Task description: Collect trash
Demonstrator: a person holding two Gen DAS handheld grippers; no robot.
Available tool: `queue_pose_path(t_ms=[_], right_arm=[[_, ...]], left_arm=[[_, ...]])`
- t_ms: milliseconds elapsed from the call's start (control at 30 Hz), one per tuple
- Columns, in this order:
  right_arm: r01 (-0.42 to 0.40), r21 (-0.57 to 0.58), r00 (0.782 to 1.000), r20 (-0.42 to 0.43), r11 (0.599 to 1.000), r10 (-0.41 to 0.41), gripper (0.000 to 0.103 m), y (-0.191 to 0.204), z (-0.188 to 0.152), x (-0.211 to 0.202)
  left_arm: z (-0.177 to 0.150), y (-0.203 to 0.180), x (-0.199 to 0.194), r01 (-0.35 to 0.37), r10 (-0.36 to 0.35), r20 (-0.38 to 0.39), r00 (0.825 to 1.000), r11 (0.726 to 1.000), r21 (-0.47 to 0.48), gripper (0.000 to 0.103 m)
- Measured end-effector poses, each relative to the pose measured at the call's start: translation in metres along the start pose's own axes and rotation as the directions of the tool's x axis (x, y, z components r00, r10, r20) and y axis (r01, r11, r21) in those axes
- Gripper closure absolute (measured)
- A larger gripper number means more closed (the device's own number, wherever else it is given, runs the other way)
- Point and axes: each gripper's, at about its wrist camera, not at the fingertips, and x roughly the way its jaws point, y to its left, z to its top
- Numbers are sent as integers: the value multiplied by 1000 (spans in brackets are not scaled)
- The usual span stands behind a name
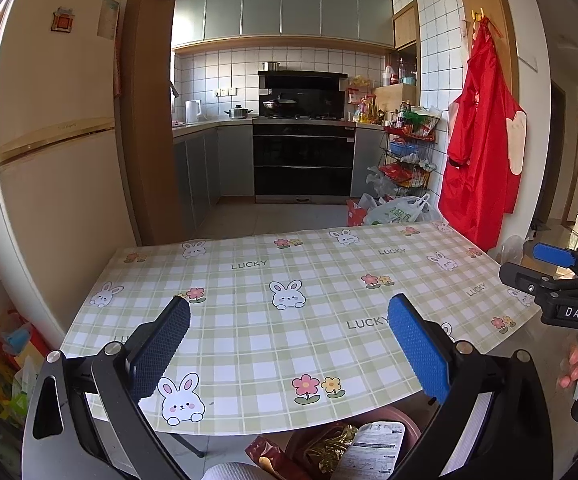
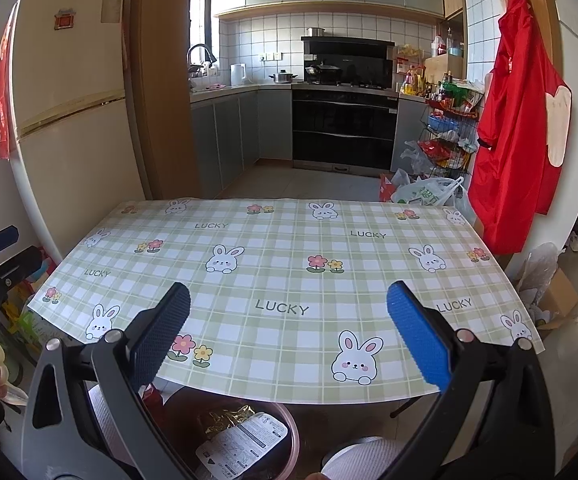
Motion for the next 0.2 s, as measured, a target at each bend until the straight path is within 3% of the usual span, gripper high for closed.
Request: queue_pose_path(t_ms=[200], right_arm=[[-1, 2, 1000, -1, 1000, 1, 6, 0, -1, 0]], left_arm=[[0, 0, 1, -13, 13, -8, 1000, 1000, -4, 6]])
